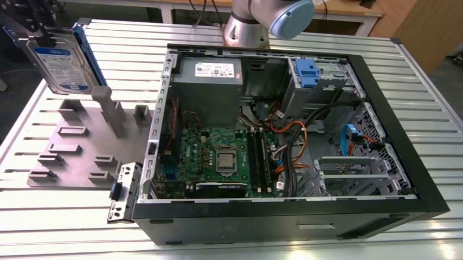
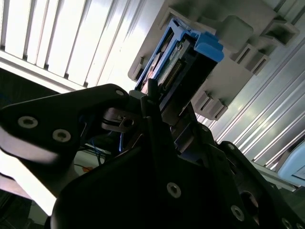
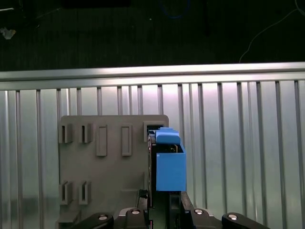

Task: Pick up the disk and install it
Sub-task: 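Pick up the disk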

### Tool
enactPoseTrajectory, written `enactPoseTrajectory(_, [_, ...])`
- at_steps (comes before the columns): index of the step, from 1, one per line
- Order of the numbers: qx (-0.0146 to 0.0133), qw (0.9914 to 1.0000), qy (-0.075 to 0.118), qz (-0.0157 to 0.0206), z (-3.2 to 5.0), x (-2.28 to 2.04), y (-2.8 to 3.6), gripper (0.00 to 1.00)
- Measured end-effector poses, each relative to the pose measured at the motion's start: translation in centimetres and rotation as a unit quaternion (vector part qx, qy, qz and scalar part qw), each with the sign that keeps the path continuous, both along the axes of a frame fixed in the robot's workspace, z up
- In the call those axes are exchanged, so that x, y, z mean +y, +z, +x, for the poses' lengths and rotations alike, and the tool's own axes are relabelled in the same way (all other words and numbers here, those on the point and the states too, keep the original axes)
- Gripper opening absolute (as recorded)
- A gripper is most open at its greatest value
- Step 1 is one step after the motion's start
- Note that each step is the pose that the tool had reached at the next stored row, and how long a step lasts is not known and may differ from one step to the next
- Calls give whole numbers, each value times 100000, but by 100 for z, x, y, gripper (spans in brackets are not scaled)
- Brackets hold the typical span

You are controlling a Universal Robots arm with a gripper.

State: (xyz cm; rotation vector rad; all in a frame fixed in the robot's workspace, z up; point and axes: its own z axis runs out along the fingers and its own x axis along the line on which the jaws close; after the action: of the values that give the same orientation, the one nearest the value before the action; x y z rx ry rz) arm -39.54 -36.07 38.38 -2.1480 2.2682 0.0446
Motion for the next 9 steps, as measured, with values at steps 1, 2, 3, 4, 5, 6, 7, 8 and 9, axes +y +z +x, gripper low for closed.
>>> enactPoseTrajectory(1, [15,100000,2,-9,0,0,3,35])
enactPoseTrajectory(2, [16,100000,1,-9,0,0,5,35])
enactPoseTrajectory(3, [15,100000,2,-9,0,0,5,35])
enactPoseTrajectory(4, [15,100000,1,-8,0,0,5,35])
enactPoseTrajectory(5, [15,100000,2,-10,0,0,6,35])
enactPoseTrajectory(6, [14,100000,0,-8,0,0,5,35])
enactPoseTrajectory(7, [15,100000,1,-8,0,0,6,35])
enactPoseTrajectory(8, [14,100000,2,-9,0,0,6,35])
enactPoseTrajectory(9, [16,100000,1,-9,0,0,6,35])
